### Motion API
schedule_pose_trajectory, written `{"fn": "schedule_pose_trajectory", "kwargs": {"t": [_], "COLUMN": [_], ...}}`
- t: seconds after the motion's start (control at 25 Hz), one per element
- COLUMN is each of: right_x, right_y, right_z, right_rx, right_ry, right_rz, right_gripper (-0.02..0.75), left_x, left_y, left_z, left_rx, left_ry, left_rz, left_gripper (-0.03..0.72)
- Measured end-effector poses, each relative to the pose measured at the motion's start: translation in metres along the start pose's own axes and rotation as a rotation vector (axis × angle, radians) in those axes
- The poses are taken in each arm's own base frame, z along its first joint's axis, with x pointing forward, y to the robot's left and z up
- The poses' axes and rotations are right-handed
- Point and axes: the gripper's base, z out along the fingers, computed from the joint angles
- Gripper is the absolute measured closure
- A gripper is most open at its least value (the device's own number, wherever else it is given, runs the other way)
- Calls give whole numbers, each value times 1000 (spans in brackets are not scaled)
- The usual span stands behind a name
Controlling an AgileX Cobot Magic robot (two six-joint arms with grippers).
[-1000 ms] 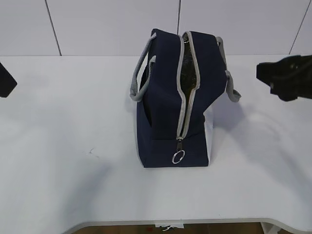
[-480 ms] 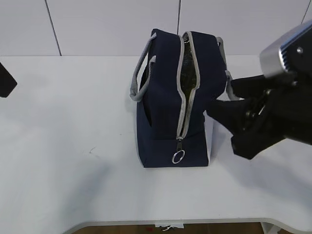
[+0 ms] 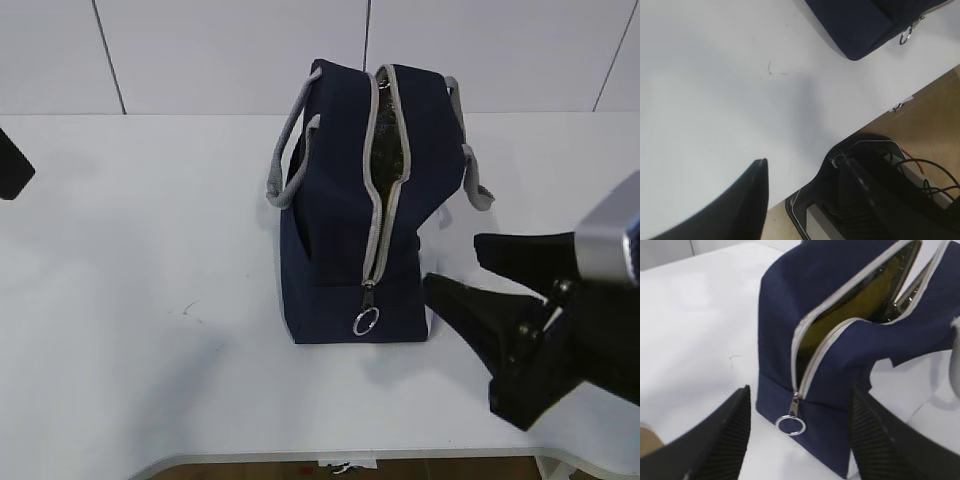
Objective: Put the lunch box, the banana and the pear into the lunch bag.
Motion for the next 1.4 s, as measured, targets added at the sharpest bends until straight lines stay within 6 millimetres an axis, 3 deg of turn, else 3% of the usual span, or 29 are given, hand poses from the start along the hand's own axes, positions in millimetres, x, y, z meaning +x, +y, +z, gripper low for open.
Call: {"fn": "schedule_pose_trajectory", "kwargs": {"t": [0.28,0.44,0.68,1.16,1.4], "right_x": [25,28,49,87,96], "right_y": [8,8,11,17,12], "right_z": [-10,-8,12,62,73], "right_rx": [-62,-64,-74,-104,-41], "right_ry": [-25,-13,87,115,101], "right_rz": [54,95,115,150,200], "right_gripper": [263,263,264,264,264], "left_x": [0,0,0,0,0], "left_y": [0,0,0,0,0], "left_z": [0,0,0,0,0], "left_rx": [0,0,0,2,4], "left_ry": [0,0,0,0,-1], "left_rz": [0,0,0,-1,-1], "left_gripper": [338,339,339,340,345]}}
